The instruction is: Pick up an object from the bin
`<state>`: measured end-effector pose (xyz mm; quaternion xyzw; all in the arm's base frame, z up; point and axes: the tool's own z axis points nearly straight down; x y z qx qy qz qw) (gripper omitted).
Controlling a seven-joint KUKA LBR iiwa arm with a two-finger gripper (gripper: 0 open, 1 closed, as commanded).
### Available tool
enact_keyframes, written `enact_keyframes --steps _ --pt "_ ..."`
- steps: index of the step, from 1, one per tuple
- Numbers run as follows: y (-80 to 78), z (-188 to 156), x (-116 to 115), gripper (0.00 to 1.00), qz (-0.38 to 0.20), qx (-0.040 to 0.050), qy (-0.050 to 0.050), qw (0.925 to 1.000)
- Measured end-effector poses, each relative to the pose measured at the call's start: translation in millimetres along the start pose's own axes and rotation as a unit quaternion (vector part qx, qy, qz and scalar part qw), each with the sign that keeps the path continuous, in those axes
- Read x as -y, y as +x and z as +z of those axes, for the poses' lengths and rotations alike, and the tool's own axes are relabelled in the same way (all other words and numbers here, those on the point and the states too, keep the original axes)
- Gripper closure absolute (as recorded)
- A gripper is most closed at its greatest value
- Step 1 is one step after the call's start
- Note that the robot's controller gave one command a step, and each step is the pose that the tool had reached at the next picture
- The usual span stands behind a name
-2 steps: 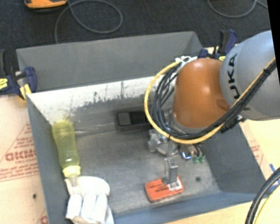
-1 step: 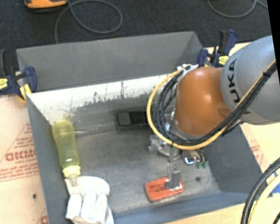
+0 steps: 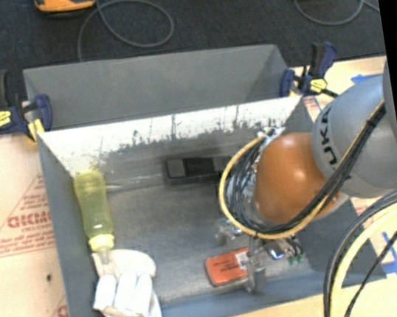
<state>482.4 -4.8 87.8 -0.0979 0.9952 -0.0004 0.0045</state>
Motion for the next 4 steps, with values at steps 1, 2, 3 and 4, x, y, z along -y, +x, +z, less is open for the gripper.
enact_keyframes --steps 1,2,3,4 --pt "-10.8 16 20 1.0 -0.126 0.0021 0.0 0.992" --pt "-10.8 16 20 1.0 -0.126 0.0021 0.0 0.992" --pt "-3.4 -18 18 1.0 -0.128 -0.0025 -0.002 0.9918" --pt "-8.4 -72 7 1.0 -0.128 0.0013 0.0 0.9918"
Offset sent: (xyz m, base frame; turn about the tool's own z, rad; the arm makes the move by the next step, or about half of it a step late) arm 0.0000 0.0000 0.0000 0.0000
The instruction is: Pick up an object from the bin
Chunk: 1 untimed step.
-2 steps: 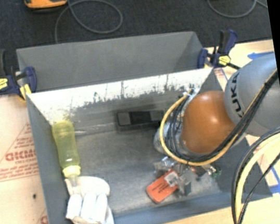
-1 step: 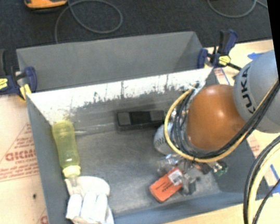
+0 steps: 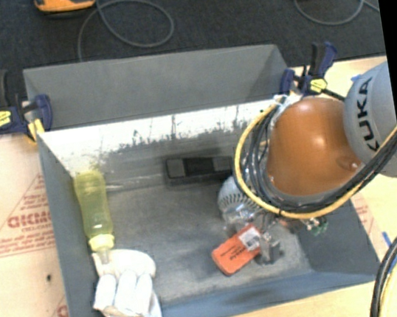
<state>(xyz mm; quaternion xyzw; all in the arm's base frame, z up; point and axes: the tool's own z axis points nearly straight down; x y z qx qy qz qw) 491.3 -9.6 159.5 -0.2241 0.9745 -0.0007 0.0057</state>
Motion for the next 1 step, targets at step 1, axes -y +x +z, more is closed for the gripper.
enact_keyframes --steps 1 --pt "-16.1 -51.3 -4.2 1.0 0.0 -0.0026 -0.002 1.0"
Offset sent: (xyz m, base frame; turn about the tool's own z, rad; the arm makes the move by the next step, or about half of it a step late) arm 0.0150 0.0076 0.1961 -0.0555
